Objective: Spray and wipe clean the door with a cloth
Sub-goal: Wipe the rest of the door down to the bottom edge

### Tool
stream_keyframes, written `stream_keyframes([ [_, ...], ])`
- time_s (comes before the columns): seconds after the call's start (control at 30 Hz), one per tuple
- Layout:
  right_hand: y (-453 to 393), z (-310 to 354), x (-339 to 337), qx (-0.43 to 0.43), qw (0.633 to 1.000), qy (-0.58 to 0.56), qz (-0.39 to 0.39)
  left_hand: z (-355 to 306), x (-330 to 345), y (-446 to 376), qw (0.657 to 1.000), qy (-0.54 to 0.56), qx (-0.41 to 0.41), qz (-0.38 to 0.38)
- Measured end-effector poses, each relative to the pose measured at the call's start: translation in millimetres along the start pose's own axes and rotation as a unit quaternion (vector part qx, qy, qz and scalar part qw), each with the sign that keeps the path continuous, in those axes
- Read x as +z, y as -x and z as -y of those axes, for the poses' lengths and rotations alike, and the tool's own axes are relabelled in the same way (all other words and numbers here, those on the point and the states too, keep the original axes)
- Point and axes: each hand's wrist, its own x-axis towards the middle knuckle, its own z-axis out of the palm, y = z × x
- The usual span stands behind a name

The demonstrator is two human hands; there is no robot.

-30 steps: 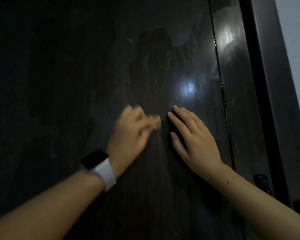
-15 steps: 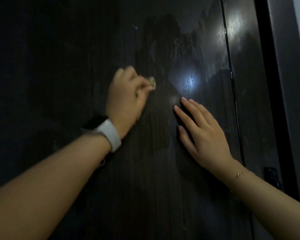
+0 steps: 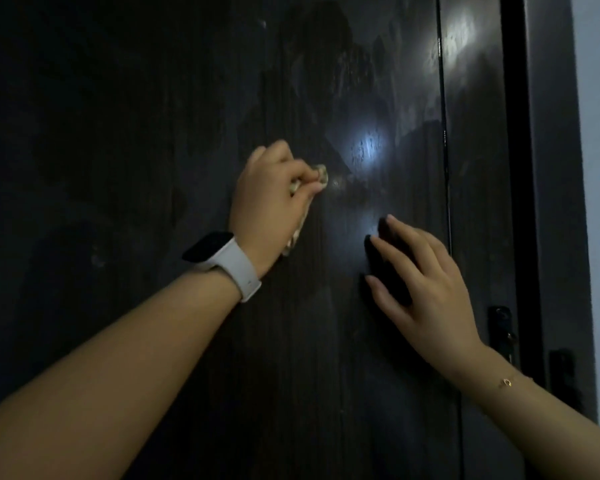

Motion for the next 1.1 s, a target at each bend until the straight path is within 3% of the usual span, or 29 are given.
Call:
stream_keyframes([
  [0.13,30,9,1,0.049,0.998,0.000,0.037,-10,9,31,1.000,0.004,-0.002,-0.010],
  [0.33,91,27,-6,0.115,0.989,-0.014,0.091,-30,21,184,0.994,0.005,0.047,0.098],
  [0.43,108,33,-2,0.120,0.986,-0.018,0.111,-34,19,233,0.990,-0.038,0.078,0.113],
  [0.53,107,30,-5,0.105,0.987,-0.017,0.123,-28,13,204,0.989,-0.059,0.084,0.104],
  [0.7,109,23,-10,0.091,0.984,-0.023,0.151,-10,4,79,0.997,-0.019,-0.075,-0.016],
  [0.8,113,21,-9,0.094,0.982,-0.040,0.160,-20,12,84,0.998,-0.009,-0.052,-0.027],
  [1.1,114,9,-19,0.059,0.973,-0.031,0.219,-49,33,335,0.993,0.006,0.040,0.109],
])
